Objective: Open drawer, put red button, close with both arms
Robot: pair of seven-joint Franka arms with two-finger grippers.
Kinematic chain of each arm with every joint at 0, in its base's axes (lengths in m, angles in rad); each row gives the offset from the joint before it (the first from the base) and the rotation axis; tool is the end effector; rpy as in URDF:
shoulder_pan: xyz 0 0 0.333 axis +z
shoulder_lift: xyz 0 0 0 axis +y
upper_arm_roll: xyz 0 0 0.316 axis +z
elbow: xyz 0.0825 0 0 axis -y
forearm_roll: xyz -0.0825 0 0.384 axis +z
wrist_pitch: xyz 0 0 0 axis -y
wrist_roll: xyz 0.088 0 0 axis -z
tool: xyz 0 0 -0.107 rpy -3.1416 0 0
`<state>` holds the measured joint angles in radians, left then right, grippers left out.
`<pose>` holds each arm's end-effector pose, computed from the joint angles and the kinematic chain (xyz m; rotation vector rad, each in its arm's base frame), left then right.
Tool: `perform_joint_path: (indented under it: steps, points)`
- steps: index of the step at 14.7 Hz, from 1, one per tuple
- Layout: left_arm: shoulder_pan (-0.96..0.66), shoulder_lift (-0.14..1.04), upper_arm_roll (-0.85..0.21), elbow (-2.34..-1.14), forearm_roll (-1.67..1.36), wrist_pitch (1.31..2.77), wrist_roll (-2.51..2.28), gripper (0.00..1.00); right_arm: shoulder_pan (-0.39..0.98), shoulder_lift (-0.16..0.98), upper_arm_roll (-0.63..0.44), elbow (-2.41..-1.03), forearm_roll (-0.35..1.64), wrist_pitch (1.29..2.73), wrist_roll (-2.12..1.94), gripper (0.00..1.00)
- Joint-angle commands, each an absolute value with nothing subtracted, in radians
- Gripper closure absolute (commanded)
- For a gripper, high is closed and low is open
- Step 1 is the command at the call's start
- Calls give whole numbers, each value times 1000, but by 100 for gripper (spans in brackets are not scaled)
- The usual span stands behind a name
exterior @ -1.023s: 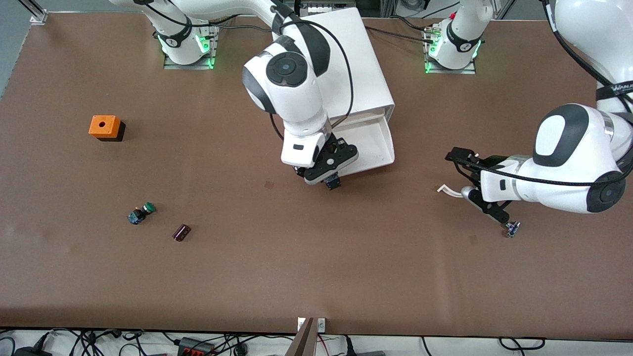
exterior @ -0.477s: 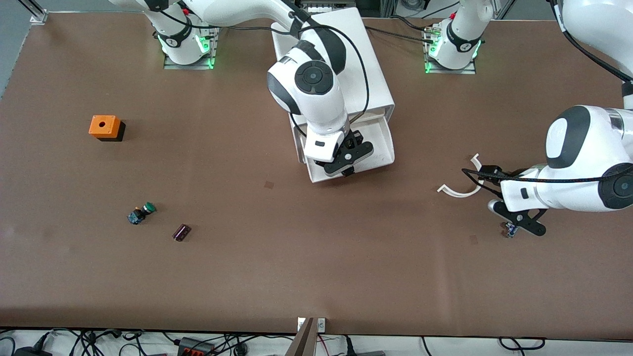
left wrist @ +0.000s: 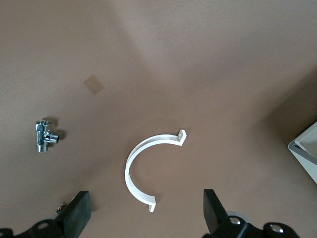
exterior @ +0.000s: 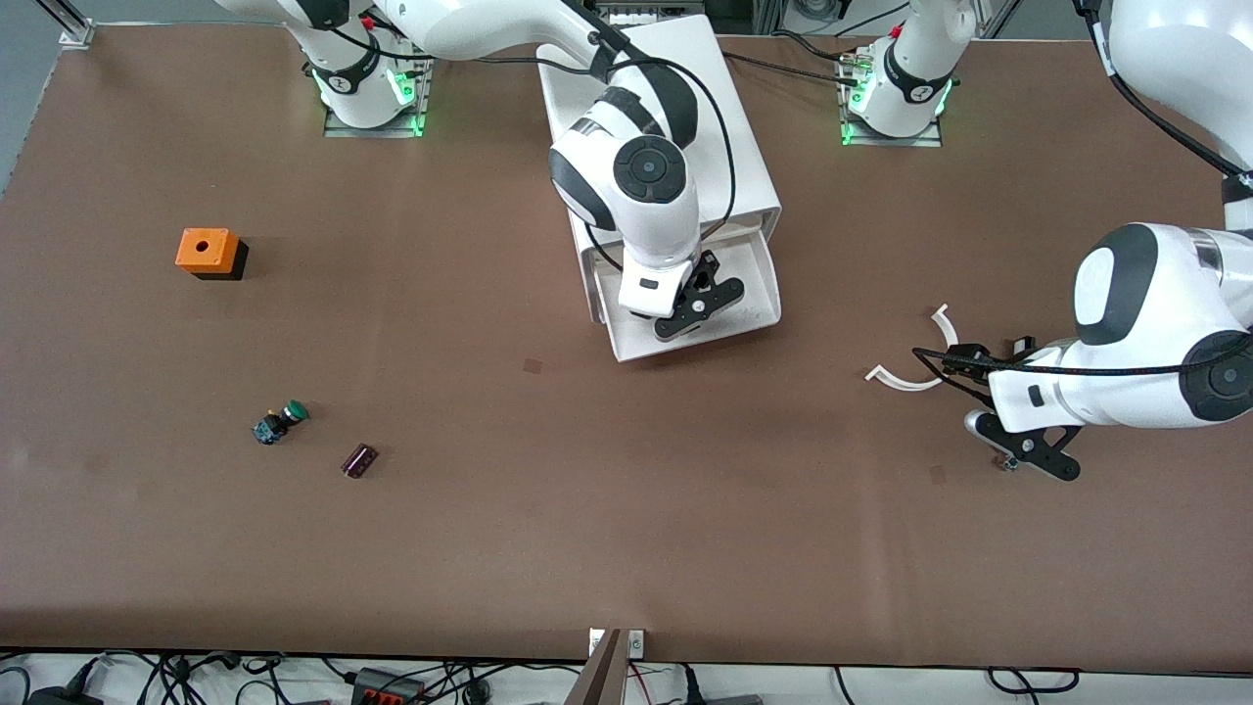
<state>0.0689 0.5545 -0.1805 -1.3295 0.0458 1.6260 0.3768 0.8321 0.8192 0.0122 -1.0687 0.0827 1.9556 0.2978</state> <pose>0.6831 -0.0474 0.3968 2.9472 -0.7244 -0.3665 0.5116 0.5793 0.3466 -2.9327 -0.7705 -0.0156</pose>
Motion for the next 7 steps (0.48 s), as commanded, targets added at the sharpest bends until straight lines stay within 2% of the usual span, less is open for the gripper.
perform_joint_path:
  steps: [1,3,4,5,6,7]
  points:
    - [67,557,-183,-1322,71,1631,371,0,836,834,23,-1035,97,1917,313,100]
    - [68,557,-183,-1322,71,1631,370,0,836,845,25,-1034,98,1931,313,100]
    - [64,555,-183,-1322,71,1629,370,0,842,847,25,-1032,97,1933,316,84]
    - [64,555,-183,-1322,71,1629,371,0,847,847,23,-1034,92,1931,313,38]
    - [61,557,-183,-1322,71,1629,371,0,848,847,21,-1032,86,1927,310,0]
    - [61,560,-183,-1322,71,1629,371,0,848,844,21,-1031,86,1924,316,0]
